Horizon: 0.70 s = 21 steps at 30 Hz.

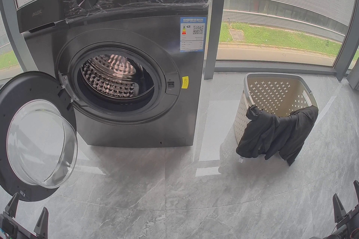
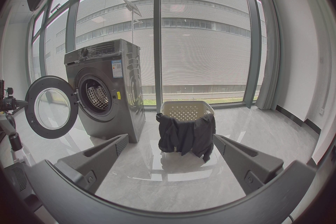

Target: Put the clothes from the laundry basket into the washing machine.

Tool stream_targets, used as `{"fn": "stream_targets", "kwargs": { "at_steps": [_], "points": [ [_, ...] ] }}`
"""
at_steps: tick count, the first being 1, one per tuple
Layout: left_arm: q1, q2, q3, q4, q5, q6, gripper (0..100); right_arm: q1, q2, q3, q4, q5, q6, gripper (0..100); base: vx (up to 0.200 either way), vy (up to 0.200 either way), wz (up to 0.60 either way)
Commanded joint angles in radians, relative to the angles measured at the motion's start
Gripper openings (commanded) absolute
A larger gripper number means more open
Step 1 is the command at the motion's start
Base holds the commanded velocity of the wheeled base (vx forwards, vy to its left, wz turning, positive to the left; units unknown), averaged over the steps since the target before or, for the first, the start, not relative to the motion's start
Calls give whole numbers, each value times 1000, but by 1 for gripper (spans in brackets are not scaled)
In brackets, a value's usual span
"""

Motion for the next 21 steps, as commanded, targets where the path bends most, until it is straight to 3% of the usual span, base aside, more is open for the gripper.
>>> {"fn": "stream_targets", "kwargs": {
  "at_steps": [1, 7, 19, 21],
  "points": [
    [0, -15, 16, 0, 1, -1, 100, 0, -8, 18, -1, 0, 0, 100, 0, 0, 0],
    [0, -15, 16, 0, 1, -1, 100, 0, -8, 18, -1, 0, 0, 100, 0, 0, 0],
    [0, -15, 16, -2, -1, -1, 100, 0, -8, 18, -1, 0, 0, 100, 200, 0, 0],
    [0, -15, 16, 0, -1, -1, 100, 0, -8, 18, -1, 0, 0, 100, 0, 0, 0]
  ]
}}
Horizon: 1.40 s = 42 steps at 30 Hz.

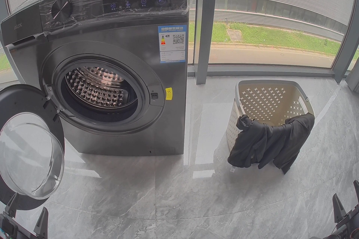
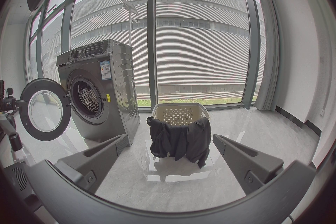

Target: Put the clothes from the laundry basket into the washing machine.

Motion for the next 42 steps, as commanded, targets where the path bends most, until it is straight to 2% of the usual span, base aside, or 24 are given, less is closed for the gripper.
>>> {"fn": "stream_targets", "kwargs": {
  "at_steps": [1, 6, 42],
  "points": [
    [0, -15, 16, 0, 0, 0, 100, 0, -9, 18, -1, 0, 0, 100, 0, 0, 0],
    [-1, -15, 16, 0, 0, 0, 100, 0, -9, 18, -1, 0, 0, 100, 0, 0, 0],
    [0, -15, 16, 0, 0, 0, 100, 0, -9, 18, -1, 0, 0, 100, 0, -200, 0]
  ]
}}
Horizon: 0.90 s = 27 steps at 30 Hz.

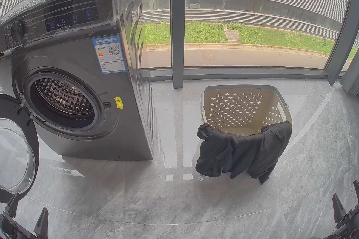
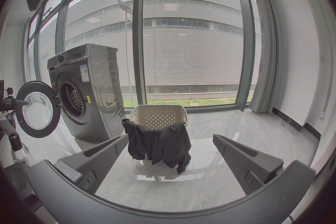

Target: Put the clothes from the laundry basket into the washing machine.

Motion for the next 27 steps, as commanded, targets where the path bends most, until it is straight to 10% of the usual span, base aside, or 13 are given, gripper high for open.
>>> {"fn": "stream_targets", "kwargs": {
  "at_steps": [1, 27],
  "points": [
    [0, -15, 16, 0, 0, 0, 100, 0, -10, 18, -1, 0, 0, 100, 0, -200, 0],
    [0, -15, 16, 0, 2, 1, 100, 0, -10, 18, -1, 0, 0, 100, 0, -85, 0]
  ]
}}
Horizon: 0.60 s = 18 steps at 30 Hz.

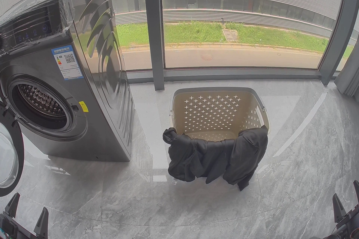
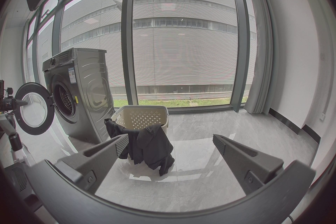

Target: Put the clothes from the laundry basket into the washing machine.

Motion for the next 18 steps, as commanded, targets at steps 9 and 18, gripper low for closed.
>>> {"fn": "stream_targets", "kwargs": {
  "at_steps": [9, 18],
  "points": [
    [-1, -15, 16, 0, -1, 0, 100, 2, -11, 18, 0, 0, 0, 100, 0, -200, 0],
    [-1, -15, 16, 0, -1, 0, 100, 0, -11, 18, 0, 0, 0, 100, 0, -22, 0]
  ]
}}
